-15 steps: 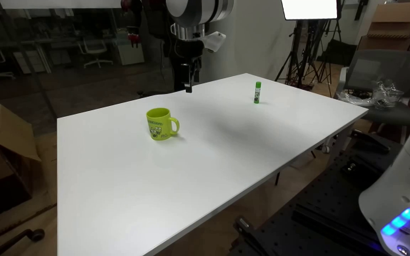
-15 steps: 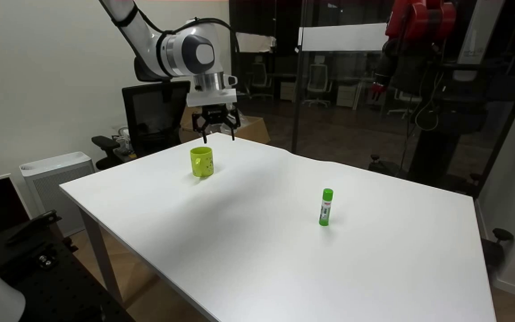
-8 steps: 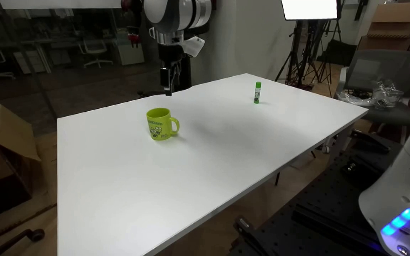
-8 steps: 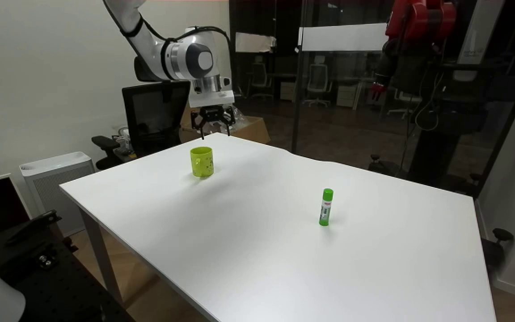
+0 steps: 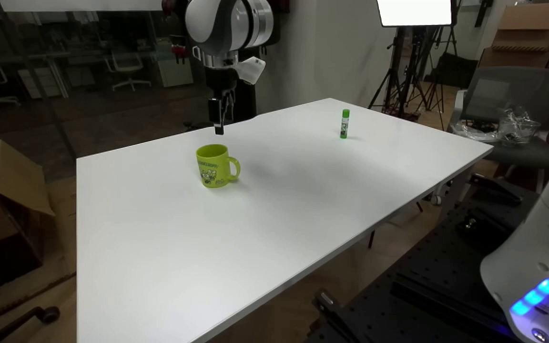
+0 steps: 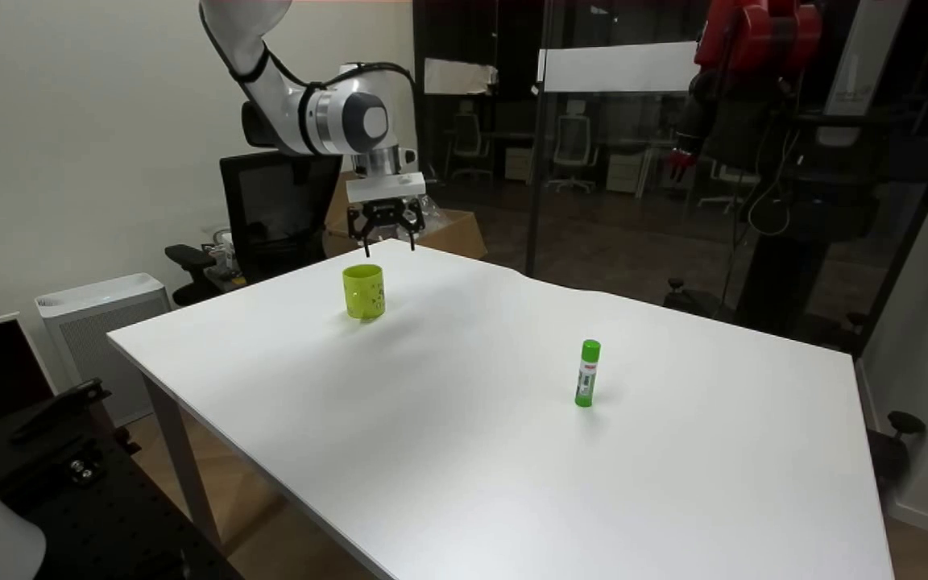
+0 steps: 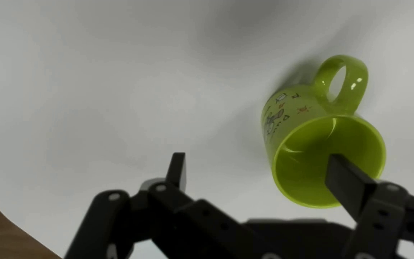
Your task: Shift the cup to the right
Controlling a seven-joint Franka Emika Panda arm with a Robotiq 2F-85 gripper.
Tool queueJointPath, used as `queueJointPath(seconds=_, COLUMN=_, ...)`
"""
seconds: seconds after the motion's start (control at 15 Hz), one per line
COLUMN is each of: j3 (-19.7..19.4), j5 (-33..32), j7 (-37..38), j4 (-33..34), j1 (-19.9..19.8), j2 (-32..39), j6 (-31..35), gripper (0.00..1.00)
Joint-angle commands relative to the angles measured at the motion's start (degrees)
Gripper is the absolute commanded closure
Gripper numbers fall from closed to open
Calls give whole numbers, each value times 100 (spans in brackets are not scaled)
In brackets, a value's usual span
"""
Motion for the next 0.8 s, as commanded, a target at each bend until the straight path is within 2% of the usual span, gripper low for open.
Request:
queueJointPath(seconds=0.0, j3=147, j5=-78, j7=-40, j4=40, j1=2, j2=112, j6=22, gripper=0)
queueJointPath(seconds=0.33, j3=254, j5=-128, j7=-108, j4=46, j1=96, j2=258, j6=30, gripper=0)
queueJointPath(seconds=0.73, j3=243, j5=-117, j7=-189, j4=115, j1=16, j2=377, j6=170, gripper=0)
